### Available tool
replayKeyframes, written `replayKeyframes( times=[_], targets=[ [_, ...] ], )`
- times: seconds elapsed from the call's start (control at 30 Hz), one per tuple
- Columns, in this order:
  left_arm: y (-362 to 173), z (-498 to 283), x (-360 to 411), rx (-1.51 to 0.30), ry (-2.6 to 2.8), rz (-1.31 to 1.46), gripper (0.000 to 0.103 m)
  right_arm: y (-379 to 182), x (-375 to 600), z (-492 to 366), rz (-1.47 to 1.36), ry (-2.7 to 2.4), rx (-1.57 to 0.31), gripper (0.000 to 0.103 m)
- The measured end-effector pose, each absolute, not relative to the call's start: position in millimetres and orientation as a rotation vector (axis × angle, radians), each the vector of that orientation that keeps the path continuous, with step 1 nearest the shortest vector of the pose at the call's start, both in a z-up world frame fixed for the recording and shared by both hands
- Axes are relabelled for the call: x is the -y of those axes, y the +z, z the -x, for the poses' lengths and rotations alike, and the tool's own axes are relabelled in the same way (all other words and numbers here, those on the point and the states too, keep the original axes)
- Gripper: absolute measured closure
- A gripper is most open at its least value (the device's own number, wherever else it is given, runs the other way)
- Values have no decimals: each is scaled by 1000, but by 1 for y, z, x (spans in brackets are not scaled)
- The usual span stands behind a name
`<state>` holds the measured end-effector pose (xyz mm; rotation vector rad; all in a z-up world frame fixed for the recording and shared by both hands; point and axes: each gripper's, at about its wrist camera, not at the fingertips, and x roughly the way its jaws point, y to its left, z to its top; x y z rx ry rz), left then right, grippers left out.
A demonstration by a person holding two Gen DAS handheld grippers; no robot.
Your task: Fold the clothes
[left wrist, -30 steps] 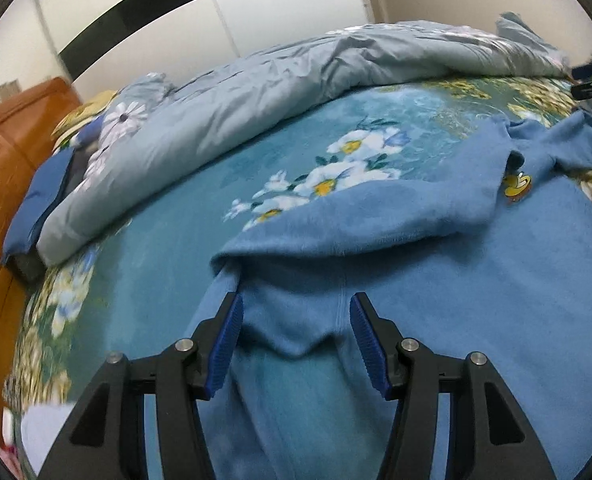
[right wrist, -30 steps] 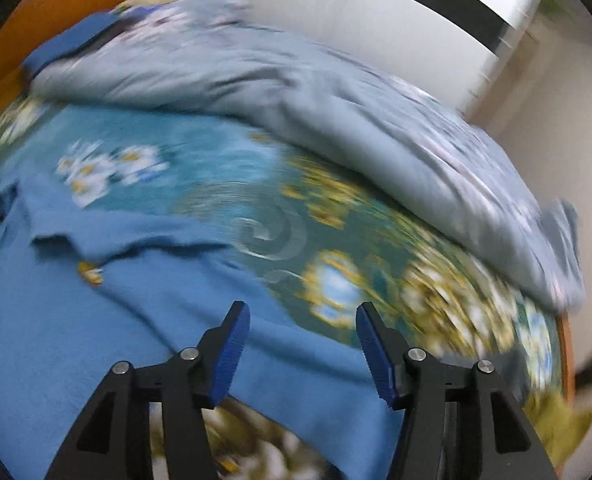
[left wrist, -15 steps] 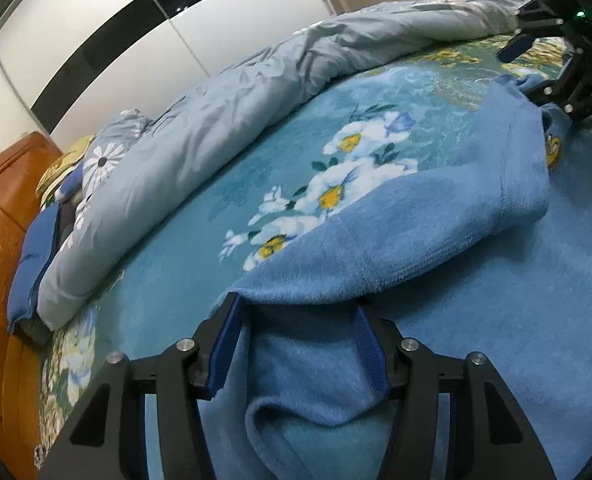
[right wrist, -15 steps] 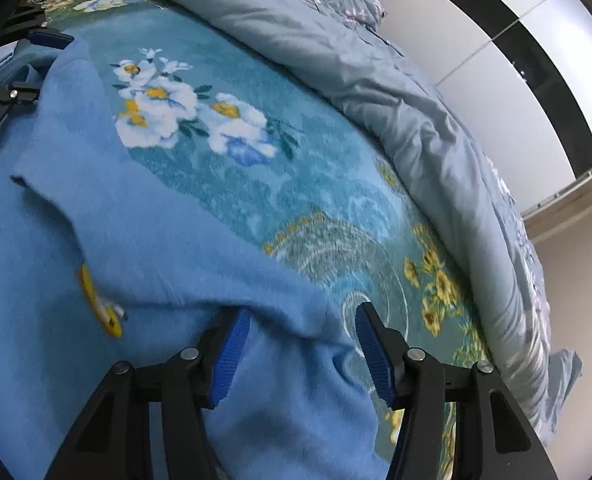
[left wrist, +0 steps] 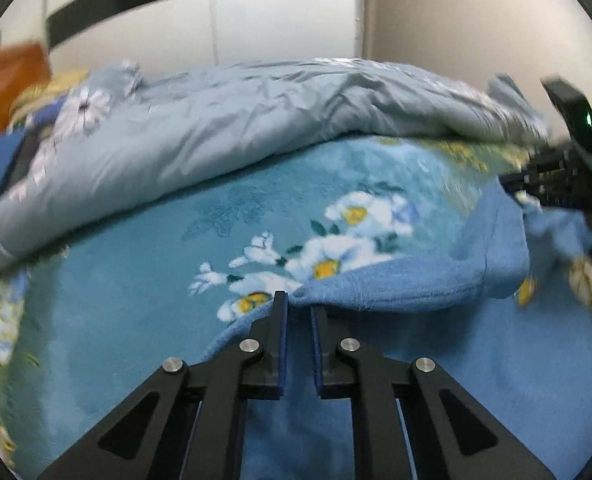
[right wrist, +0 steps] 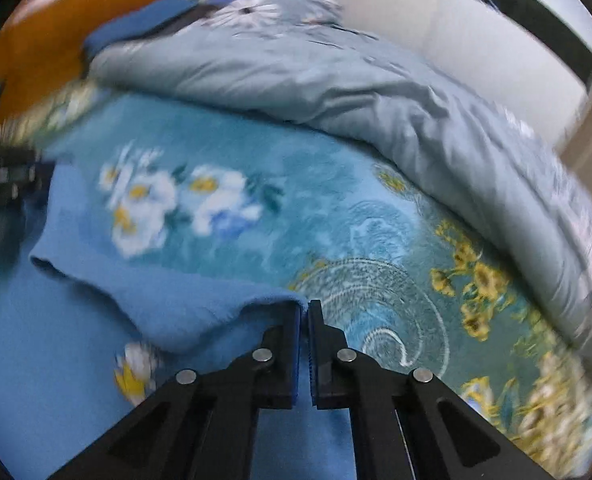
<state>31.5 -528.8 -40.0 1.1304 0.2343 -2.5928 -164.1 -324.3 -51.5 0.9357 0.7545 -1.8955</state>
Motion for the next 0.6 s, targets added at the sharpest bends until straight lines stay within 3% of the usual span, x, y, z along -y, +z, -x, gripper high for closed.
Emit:
replayKeyframes(
  times=[0.2,0.47,0.5,0.57,0.6],
  targets=[
    [-68,-10,574,-485,-2405,-1204,93,-79,341,199,-1124,-1953,-624,99],
    [-75,-18,579,-571,-2377,-1194,93,-87,350,195,-1115,-1998,-686,94],
    [-71,-22,577,-579,-2384,-1181,93,-83,347,194,-1103,-2000,-676,91],
    [-62,-33,572,-590,-2397,-1153,93,-72,340,189,-1067,-2005,-662,75],
    [-53,-42,568,-587,-2407,-1135,93,-66,334,185,-1036,-2018,-666,60]
  ],
)
